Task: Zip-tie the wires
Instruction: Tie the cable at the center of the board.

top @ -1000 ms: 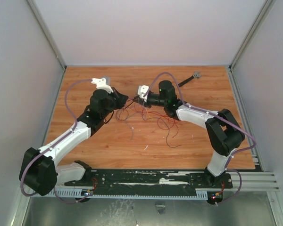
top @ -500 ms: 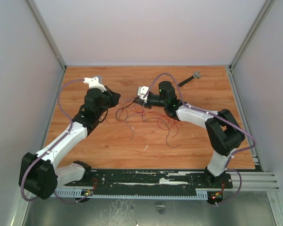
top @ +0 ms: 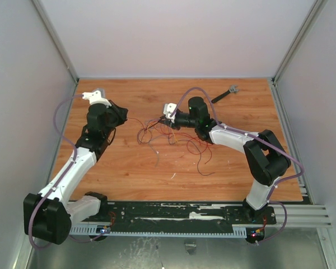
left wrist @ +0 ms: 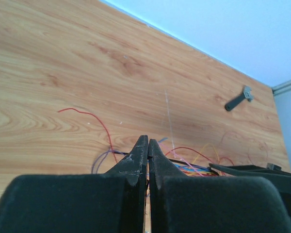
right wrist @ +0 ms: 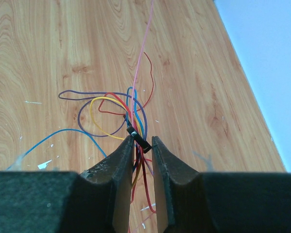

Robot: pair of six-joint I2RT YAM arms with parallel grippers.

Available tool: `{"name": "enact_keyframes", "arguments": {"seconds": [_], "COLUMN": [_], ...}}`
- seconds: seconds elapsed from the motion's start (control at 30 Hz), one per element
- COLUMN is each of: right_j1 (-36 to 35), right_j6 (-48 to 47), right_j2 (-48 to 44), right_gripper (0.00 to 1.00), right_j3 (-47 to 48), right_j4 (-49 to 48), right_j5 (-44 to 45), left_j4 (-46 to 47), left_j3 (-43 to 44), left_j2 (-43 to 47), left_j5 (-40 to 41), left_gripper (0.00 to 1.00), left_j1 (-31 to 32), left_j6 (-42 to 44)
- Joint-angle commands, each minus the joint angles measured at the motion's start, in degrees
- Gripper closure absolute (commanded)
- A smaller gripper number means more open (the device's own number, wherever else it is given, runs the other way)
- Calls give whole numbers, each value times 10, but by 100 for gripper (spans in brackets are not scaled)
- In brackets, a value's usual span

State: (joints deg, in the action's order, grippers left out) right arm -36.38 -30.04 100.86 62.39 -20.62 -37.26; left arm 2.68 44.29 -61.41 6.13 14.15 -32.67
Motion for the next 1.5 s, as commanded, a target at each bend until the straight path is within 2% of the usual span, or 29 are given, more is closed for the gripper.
{"name": "enact_keyframes", "arguments": {"seconds": [0.0, 0.5, 0.93, 1.23, 1.3, 1.47], "right_j1": [-2, -1, 0, 0, 0, 0], "right_j6": [-7, -11, -51, -78, -83, -109], "right_j2": [-15, -19, -27, -35, -38, -43], "right_gripper": [78, 77, 78, 84, 84, 85], "right_j3": [-3, -3, 18, 26, 27, 28], "right_j4": [7, 12, 58, 90, 96, 117], "right_j5": [8, 9, 13, 9, 7, 12], "left_j4": [-8, -19, -45, -37, -32, -33], "left_j3": [-3, -23, -35, -71, -77, -72], "left_j2": [10, 27, 40, 64, 66, 69], "left_j5": [-13, -32, -43, -70, -71, -70], "left_gripper": [100, 100, 100, 99, 95, 70], "left_j1": [-29, -95, -108, -108, -108, -108], "left_j6": [12, 13, 14, -4, -6, -3]}}
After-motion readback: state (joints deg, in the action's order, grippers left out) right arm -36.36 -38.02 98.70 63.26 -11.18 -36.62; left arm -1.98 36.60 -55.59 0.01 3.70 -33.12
